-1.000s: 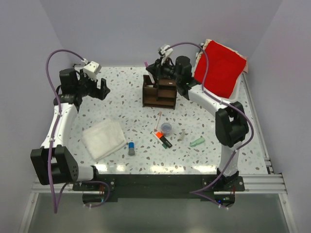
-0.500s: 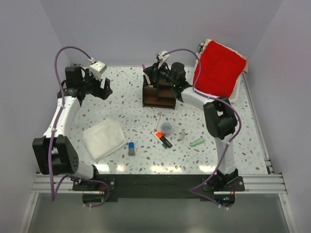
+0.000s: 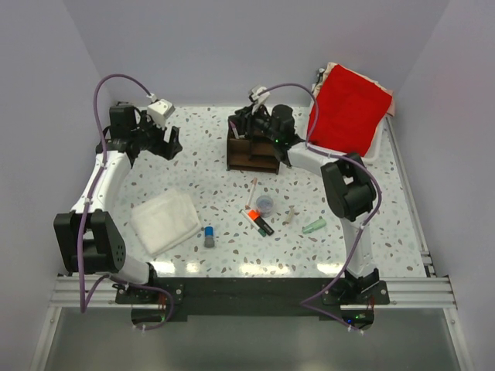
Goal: Sort the stationery into containers
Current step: Place the pen in the storage box, then pick up the pen from the center of the board.
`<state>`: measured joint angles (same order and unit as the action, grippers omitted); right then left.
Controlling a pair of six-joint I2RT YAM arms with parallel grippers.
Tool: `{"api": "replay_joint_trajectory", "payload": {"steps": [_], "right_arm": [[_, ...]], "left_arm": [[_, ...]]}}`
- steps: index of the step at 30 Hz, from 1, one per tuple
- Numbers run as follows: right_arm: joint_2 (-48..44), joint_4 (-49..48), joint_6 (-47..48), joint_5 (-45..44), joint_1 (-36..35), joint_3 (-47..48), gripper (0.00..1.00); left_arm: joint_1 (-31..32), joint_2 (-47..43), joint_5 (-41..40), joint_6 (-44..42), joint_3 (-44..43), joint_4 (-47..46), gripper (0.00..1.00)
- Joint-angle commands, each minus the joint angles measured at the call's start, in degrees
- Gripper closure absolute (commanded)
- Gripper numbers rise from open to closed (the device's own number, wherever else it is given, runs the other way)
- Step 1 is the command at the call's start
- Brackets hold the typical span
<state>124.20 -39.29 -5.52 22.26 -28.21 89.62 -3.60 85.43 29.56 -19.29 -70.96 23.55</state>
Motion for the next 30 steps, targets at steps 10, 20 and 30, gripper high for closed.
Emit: {"api": "replay_joint_trajectory", "payload": {"steps": [10,20,30], "right_arm": [[-21.2,10.0,8.4,0.0,-0.3,-9.9,0.56],[-32.5,71.4,21.8,11.6,-8.6,-9.5,0.53],[-28.9,74.1,21.3,3.7,-18.0,-15.7,0.56]], "left_arm": [[2.3,-4.6,4.3,0.0,2.7,-4.2,0.16],[3.1,-14.1,9.5,11.1,13.2,-12.1,0.15],[3.1,-21.9,6.5,15.7,18.4,-13.2,0.15]]}}
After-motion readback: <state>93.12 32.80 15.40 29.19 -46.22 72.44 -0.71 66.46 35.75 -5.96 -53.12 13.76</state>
